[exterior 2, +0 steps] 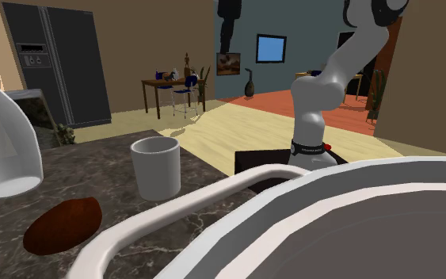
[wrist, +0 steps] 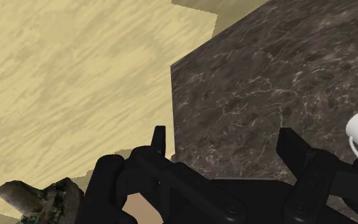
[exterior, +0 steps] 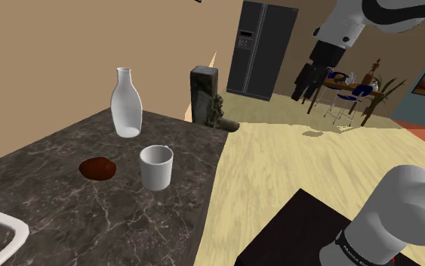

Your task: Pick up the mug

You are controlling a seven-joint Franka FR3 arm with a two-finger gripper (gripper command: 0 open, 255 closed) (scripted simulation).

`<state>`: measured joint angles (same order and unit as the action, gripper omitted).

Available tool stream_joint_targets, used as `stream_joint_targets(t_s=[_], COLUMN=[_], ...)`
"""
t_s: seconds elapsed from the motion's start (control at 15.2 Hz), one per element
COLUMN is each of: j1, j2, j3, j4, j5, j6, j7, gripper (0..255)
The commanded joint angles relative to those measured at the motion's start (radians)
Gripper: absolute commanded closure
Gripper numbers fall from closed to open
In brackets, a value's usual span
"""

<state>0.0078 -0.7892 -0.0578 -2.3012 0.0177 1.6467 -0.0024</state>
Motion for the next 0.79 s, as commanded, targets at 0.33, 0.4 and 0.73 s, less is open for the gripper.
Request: stream_joint_targets(t_s=[0.33,0.4,0.73], j1=[0.03,0.035,0.058], j2=[0.072,0.09,0.197], j3=[0.109,0.131,0.237], j4=[0.0,0.004,0.042], j5=[0.046,0.054,0.083], j6=[0.063,0.075,0.137], j7=[0.117,0.14,0.256], gripper=[0,0,0])
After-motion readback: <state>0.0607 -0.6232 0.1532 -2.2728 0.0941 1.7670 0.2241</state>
